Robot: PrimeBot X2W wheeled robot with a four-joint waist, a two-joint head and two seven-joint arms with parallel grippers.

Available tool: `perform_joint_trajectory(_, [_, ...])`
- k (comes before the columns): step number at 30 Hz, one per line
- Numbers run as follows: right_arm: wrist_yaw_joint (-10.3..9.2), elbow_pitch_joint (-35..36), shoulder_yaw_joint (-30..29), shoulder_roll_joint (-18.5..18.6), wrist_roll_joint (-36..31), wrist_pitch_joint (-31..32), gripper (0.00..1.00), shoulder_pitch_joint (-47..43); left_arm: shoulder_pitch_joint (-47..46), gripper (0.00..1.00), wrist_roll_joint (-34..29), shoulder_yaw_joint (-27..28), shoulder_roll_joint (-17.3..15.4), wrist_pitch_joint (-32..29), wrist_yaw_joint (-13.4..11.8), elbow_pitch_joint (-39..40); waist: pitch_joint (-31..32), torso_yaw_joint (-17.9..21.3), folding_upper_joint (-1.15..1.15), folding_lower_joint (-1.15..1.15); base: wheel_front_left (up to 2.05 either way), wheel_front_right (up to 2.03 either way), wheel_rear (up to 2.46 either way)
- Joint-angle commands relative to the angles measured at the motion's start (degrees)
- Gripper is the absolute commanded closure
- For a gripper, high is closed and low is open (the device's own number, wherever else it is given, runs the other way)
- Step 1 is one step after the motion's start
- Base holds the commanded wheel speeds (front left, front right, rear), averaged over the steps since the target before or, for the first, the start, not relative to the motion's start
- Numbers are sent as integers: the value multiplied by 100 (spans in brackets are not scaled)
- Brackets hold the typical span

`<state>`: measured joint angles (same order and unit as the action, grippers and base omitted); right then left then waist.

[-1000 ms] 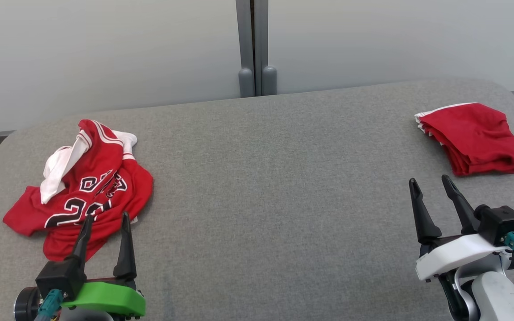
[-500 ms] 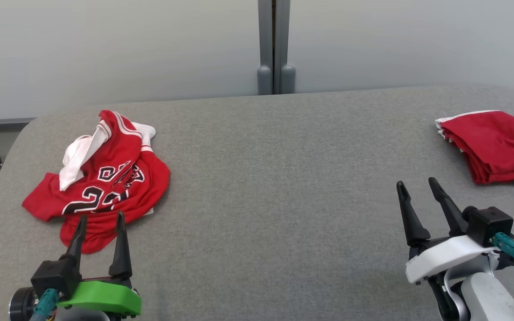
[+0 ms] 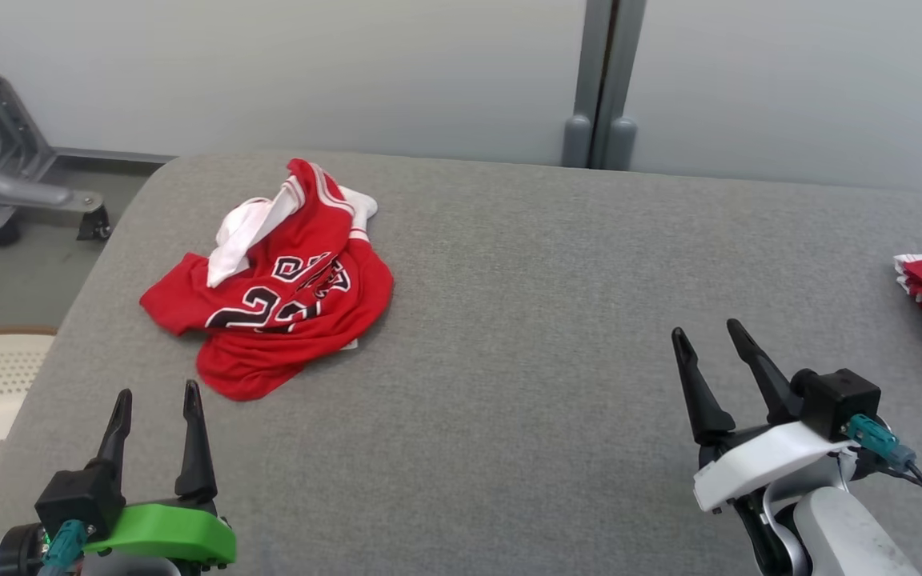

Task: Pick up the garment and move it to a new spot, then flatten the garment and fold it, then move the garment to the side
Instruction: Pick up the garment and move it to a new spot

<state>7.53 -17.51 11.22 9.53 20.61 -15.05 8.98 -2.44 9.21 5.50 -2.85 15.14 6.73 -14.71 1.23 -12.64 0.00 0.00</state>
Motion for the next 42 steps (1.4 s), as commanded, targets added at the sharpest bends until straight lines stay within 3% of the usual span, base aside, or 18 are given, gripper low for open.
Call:
perform_joint_trajectory(1, [-8, -11, 28, -26, 27, -17, 0, 74, -58, 0, -49, 45, -12, -2, -37, -12, -39, -391, 0, 0, 0, 0, 0])
perform_joint_trajectory(12, [-8, -32, 159, -54, 47, -17, 0, 91, -53, 0, -13, 120, -11, -2, -34, -68, -84, -910, 0, 0, 0, 0, 0])
perform_joint_trajectory(26, [-8, 168, 225, 1, 2, -17, 0, 184, -286, 0, 139, 97, -40, -2, 2, -82, -230, -673, 0, 0, 0, 0, 0])
perform_joint_trajectory(33, [-8, 369, 230, 33, -91, -17, 0, 288, -1107, 0, 451, -61, -452, -728, 58, 27, -441, -319, 0, 0, 0, 0, 0])
perform_joint_trajectory(42, [-8, 447, 228, -34, -135, -17, 0, 554, -2411, 0, 1212, -137, -1411, -2163, 80, -264, -1020, 626, 0, 0, 0, 0, 0])
